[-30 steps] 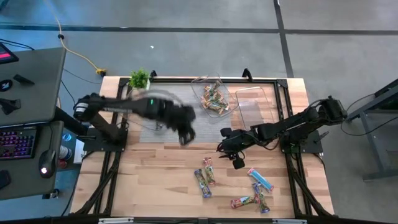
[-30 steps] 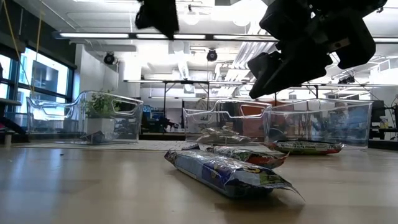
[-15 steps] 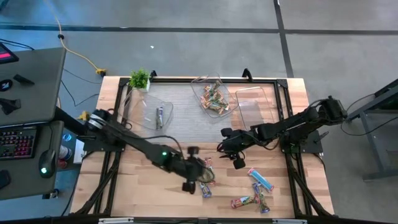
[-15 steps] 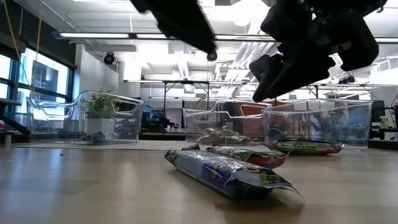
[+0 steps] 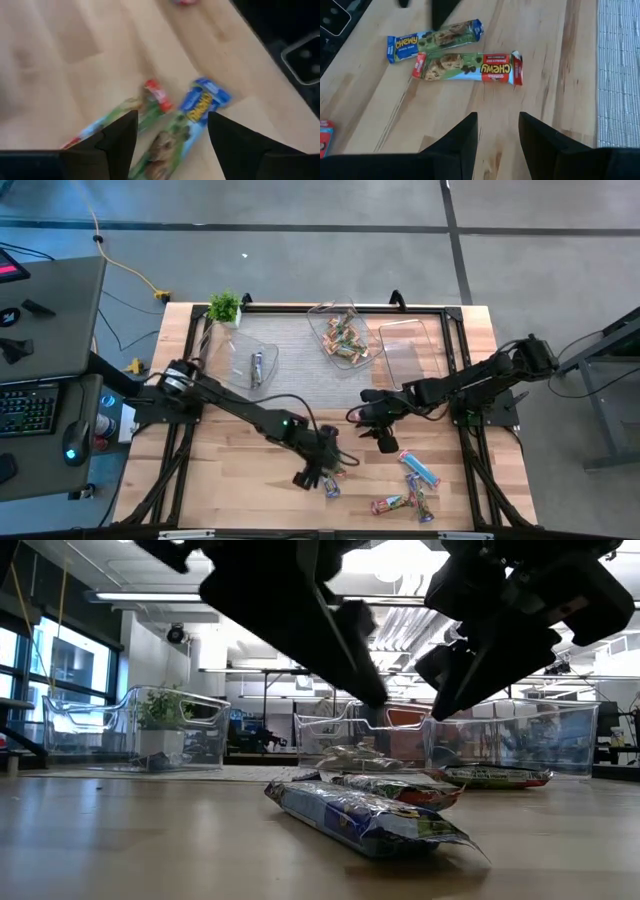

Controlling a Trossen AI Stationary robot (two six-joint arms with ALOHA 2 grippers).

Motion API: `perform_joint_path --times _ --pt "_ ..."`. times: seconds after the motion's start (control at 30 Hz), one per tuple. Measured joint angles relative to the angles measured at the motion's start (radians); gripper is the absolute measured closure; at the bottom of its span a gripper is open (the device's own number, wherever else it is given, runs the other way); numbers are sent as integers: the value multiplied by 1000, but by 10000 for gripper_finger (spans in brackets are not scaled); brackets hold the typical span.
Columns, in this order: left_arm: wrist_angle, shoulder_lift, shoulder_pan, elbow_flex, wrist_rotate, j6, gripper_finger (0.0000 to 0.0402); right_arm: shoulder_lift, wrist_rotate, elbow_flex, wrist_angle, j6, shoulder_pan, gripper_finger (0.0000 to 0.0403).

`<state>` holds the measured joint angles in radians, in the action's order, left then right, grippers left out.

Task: Pick and place Granola Bars by type
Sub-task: Put the blue granola bar into the left transparent bin

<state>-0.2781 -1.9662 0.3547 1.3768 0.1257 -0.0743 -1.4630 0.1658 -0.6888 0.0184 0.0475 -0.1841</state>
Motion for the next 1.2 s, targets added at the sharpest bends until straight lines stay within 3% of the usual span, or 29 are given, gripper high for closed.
perform_joint_path --times 0.43,0.77,0.9,1.03,1.13,1.2 --pt "-20 -110 -1 3 18 -64 167 1 1 0 -7 -2 0 277" --pt "-61 -110 -1 2 19 -53 178 1 -1 0 -15 -3 0 277" --pt "-72 -111 -2 12 8 -50 228 1 -1 0 -15 -3 0 277" --pt "-120 -112 -1 40 -56 -2 311 1 -2 0 -15 -3 0 277" --pt "-247 -113 -1 94 -148 36 374 1 -2 0 -15 -3 0 277" --pt "-368 -115 -2 142 -195 45 389 1 -2 0 -15 -3 0 277"
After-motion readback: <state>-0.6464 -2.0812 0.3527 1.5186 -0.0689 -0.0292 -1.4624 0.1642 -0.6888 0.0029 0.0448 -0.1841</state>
